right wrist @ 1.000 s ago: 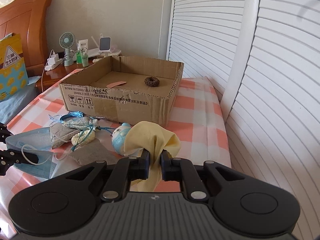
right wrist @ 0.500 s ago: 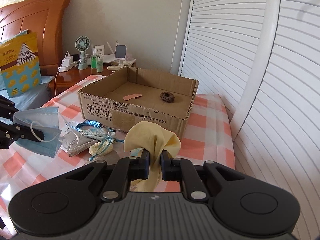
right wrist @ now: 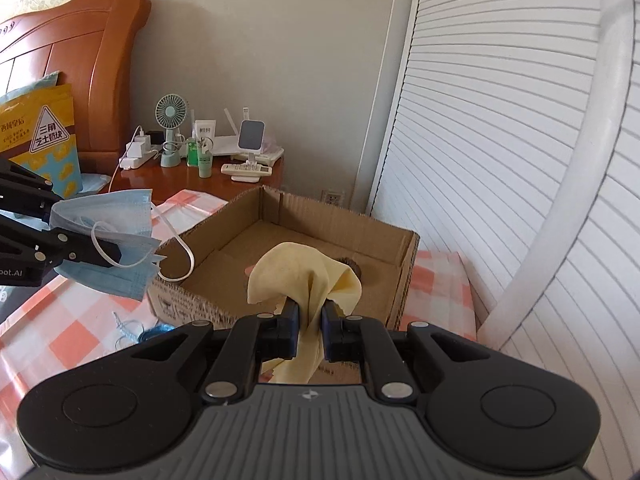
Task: Organize soft objects
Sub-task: 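Lift both items over the box while right gripper drops the cloth inside, then lower the blue mask into the box and open left gripper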
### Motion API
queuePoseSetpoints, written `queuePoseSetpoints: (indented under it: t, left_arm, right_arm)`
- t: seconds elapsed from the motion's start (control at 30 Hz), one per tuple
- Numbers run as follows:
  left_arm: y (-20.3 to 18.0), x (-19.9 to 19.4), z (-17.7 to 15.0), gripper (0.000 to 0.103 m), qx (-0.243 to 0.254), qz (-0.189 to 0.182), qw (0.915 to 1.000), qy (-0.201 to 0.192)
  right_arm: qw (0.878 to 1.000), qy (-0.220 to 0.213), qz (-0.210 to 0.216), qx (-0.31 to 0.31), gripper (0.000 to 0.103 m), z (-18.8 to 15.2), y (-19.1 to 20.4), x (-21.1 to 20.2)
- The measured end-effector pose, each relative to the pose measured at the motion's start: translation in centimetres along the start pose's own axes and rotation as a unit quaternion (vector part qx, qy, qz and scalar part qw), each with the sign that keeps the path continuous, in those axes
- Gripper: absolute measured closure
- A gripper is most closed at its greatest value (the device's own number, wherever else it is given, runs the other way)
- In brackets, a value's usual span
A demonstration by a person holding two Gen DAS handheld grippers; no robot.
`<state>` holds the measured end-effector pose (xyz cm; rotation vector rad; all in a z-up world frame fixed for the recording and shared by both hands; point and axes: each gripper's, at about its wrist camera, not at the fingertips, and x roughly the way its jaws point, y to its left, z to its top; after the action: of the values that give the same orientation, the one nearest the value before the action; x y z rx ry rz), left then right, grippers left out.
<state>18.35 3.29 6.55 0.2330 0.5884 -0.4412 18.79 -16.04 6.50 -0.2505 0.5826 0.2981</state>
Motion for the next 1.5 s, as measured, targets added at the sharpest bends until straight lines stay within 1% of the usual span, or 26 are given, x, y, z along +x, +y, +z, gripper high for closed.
queuePoseSetpoints:
  t: [0.13,0.23,0.27,0.3,0.33,0.37,0.4,0.43,0.57,0.63,0.7,0.8,0.93,1.03,1.07,1.1,1.13,1.17,1.2,1.23,1.4,1.5]
  left_arm:
    - [0.9,2.0,2.1,0.087,0.004,0.010,0.9999,-0.004]
    - [1.5,3.7,3.0,0.087,0.003,0.016,0.9999,0.001]
    - [1.6,4.2,3.2,0.087,0.002,0.017,0.9999,0.004]
    - [1.7,4.7,3.4,0.087,0.001,0.017,0.9998,0.006]
    - [1.9,5.2,3.5,0.087,0.001,0.018,0.9998,0.009]
    - [1.9,5.6,3.6,0.087,0.002,0.021,0.9997,0.011]
    - [2.0,6.0,3.7,0.087,0.004,0.022,0.9997,0.013]
    - [2.0,6.4,3.8,0.087,0.003,0.022,0.9996,0.015]
    - [2.2,7.8,4.4,0.087,0.002,0.019,0.9996,0.021]
    - [2.1,8.5,4.8,0.087,0.003,0.020,0.9995,0.023]
    - [2.3,9.2,5.3,0.087,-0.001,0.019,0.9995,0.025]
    - [2.6,10.4,6.0,0.087,-0.004,0.017,0.9995,0.027]
    - [2.9,12.5,7.2,0.087,-0.001,0.024,0.9993,0.029]
    - [3.4,13.9,8.3,0.085,-0.012,0.027,0.9992,0.027]
    - [3.7,14.3,8.6,0.083,-0.019,0.029,0.9991,0.022]
    - [4.0,14.7,8.9,0.075,-0.025,0.032,0.9990,0.016]
    - [4.3,15.2,9.2,0.060,-0.028,0.033,0.9989,0.015]
    - [4.5,15.4,9.4,0.050,-0.033,0.037,0.9986,0.016]
    - [4.6,15.5,9.4,0.034,-0.037,0.041,0.9984,0.014]
    - [4.7,15.5,9.4,0.027,-0.037,0.043,0.9983,0.010]
    - [4.8,14.2,8.8,0.017,-0.035,0.041,0.9985,0.010]
    - [4.5,12.7,8.3,0.014,-0.032,0.040,0.9986,0.013]
  right_arm:
    - [1.000,0.003,0.005,-0.003,0.089,2.5,-0.2,3.0]
    - [1.000,0.012,0.009,0.000,0.085,3.3,-0.4,5.2]
    - [1.000,0.020,0.011,0.004,0.080,3.3,-0.5,5.8]
    - [0.999,0.028,0.013,0.011,0.071,3.2,-0.6,6.4]
    - [0.999,0.034,0.018,0.014,0.066,3.0,-0.6,6.8]
    - [0.999,0.040,0.022,0.014,0.053,2.5,-0.6,7.0]
    - [0.999,0.043,0.023,0.015,0.038,2.1,-0.5,7.2]
    - [0.999,0.044,0.021,0.016,0.034,1.8,-0.5,7.2]
    - [0.998,0.045,0.025,0.026,0.033,0.5,-0.5,6.4]
    - [0.998,0.045,0.025,0.032,0.029,0.0,-0.6,5.8]
    - [0.998,0.044,0.021,0.036,0.020,-0.5,-0.6,5.1]
    - [0.998,0.038,0.018,0.043,0.019,-1.0,-0.8,4.2]
    - [0.998,0.036,0.017,0.044,0.018,-1.3,-0.7,3.5]
    - [0.998,0.034,0.020,0.041,0.017,-1.3,-0.9,3.4]
    - [0.998,0.034,0.018,0.042,0.017,-1.3,-1.0,3.5]
    - [0.998,0.035,0.018,0.043,0.017,-1.2,-1.1,3.6]
    - [0.998,0.036,0.017,0.044,0.017,-1.2,-1.2,3.7]
    - [0.998,0.035,0.016,0.045,0.017,-1.2,-1.2,3.8]
    - [0.998,0.036,0.017,0.045,0.017,-1.2,-1.3,3.9]
    - [0.998,0.037,0.018,0.046,0.017,-1.3,-1.4,3.9]
    - [0.998,0.041,0.016,0.046,0.010,-1.4,-1.5,4.2]
    - [0.998,0.039,0.012,0.049,0.006,-1.4,-1.4,4.0]
